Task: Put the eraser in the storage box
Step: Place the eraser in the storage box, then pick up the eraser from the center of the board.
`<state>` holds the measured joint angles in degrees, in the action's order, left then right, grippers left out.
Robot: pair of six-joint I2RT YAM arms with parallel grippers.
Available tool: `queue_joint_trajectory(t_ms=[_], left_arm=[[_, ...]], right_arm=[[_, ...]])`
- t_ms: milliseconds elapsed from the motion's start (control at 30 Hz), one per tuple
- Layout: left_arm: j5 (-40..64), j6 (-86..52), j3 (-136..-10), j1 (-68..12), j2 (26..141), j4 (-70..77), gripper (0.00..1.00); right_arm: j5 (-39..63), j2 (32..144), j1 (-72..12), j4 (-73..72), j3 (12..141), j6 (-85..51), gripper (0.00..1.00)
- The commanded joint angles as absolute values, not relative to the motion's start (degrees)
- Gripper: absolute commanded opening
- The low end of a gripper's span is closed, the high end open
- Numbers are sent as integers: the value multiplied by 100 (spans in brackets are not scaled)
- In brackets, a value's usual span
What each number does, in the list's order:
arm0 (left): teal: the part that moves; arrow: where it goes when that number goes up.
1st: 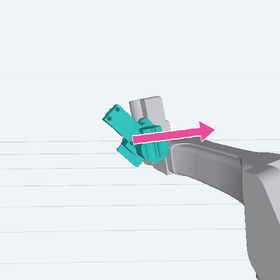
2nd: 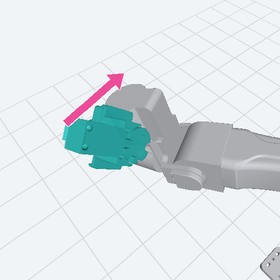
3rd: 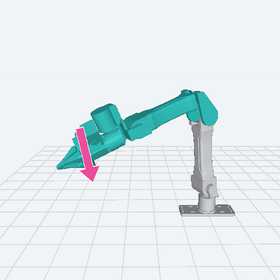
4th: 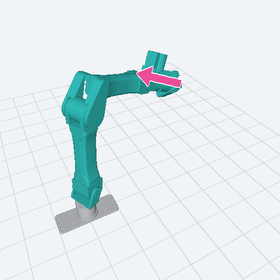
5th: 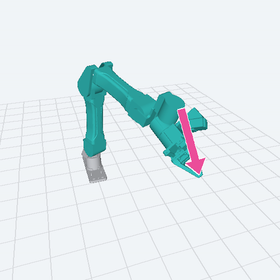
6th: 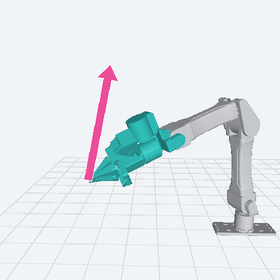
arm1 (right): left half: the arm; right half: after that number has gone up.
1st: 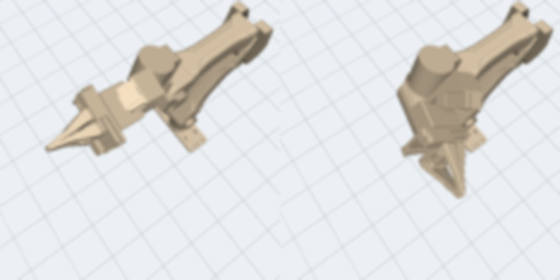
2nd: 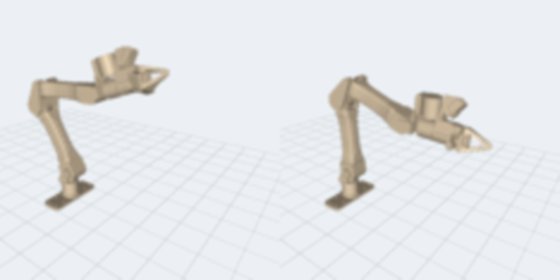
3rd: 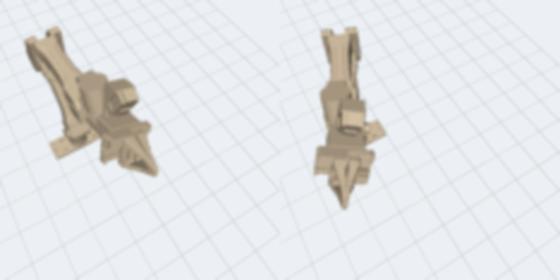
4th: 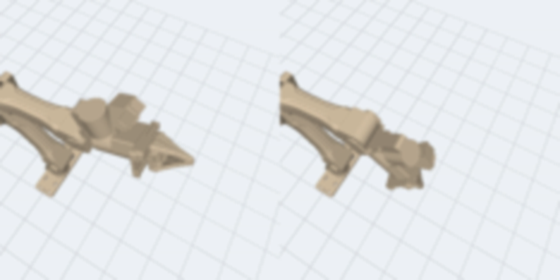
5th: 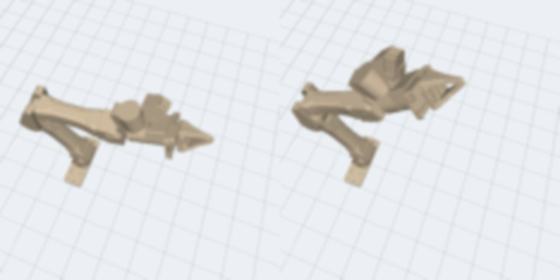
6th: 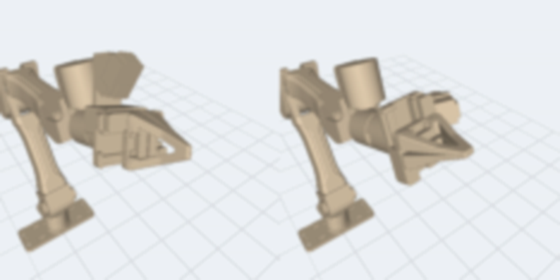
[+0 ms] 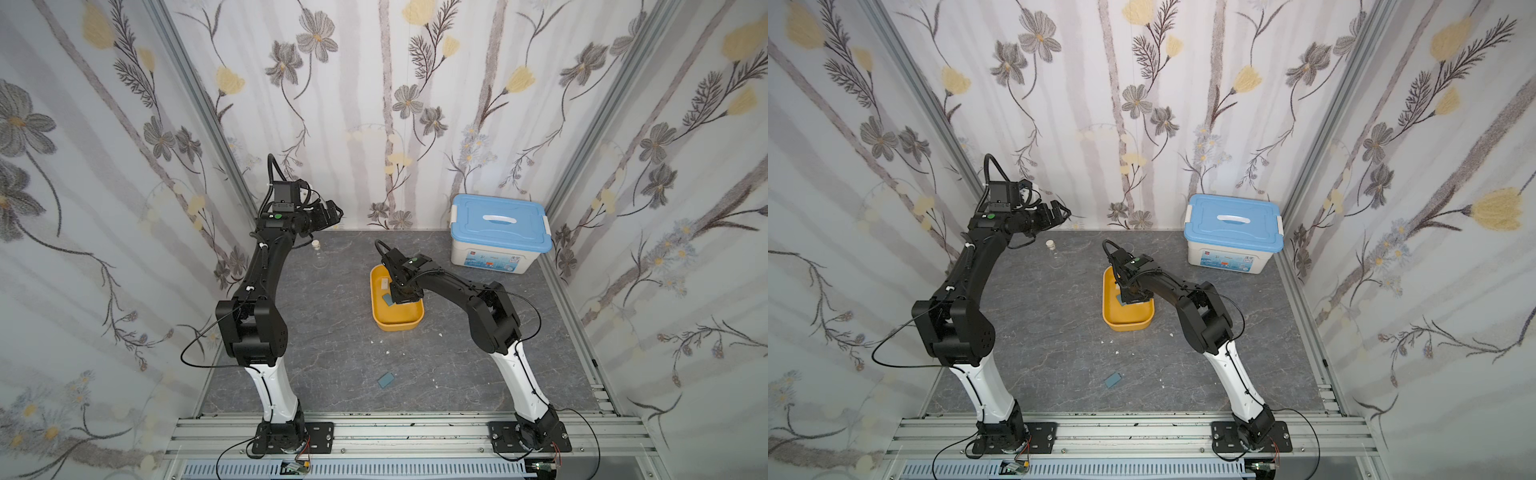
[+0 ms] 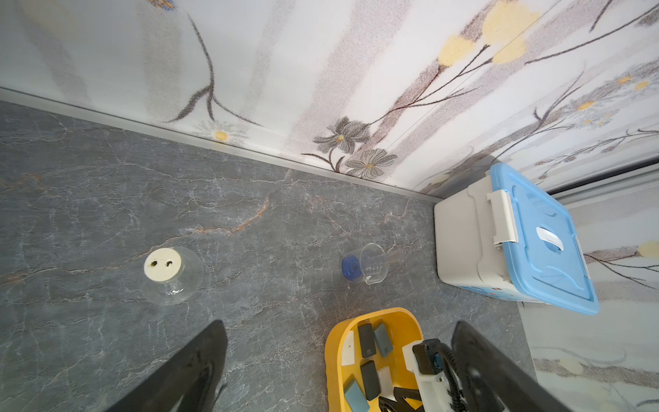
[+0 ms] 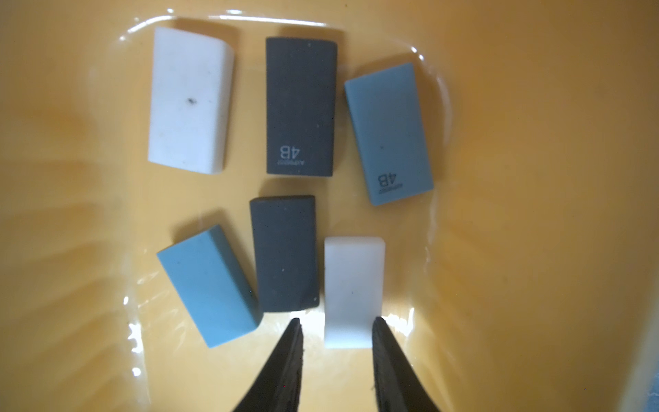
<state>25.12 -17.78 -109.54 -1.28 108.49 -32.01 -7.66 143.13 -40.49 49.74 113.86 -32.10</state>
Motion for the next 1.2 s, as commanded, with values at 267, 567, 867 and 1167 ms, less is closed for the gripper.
queue_joint_trajectory(t_ms=[267,567,867,1167], left_arm=[[2548,-1696,-10970,-110,10823,-3190,100],[2592,-1791,-11006,-70,10774,-3209,100],[2732,-1925,-10973,-70,10643,-3156,100],[2944,-2039,-10995,-69,10563,-3125,100]], right_arm=[[-1417,13365,-4752,4834,11293,-3246,58],[-986,11720,-5882,4401,9126,-4054,64],[362,11121,-6969,3785,7454,-5008,64],[1036,11274,-7262,3319,7134,-5809,65]])
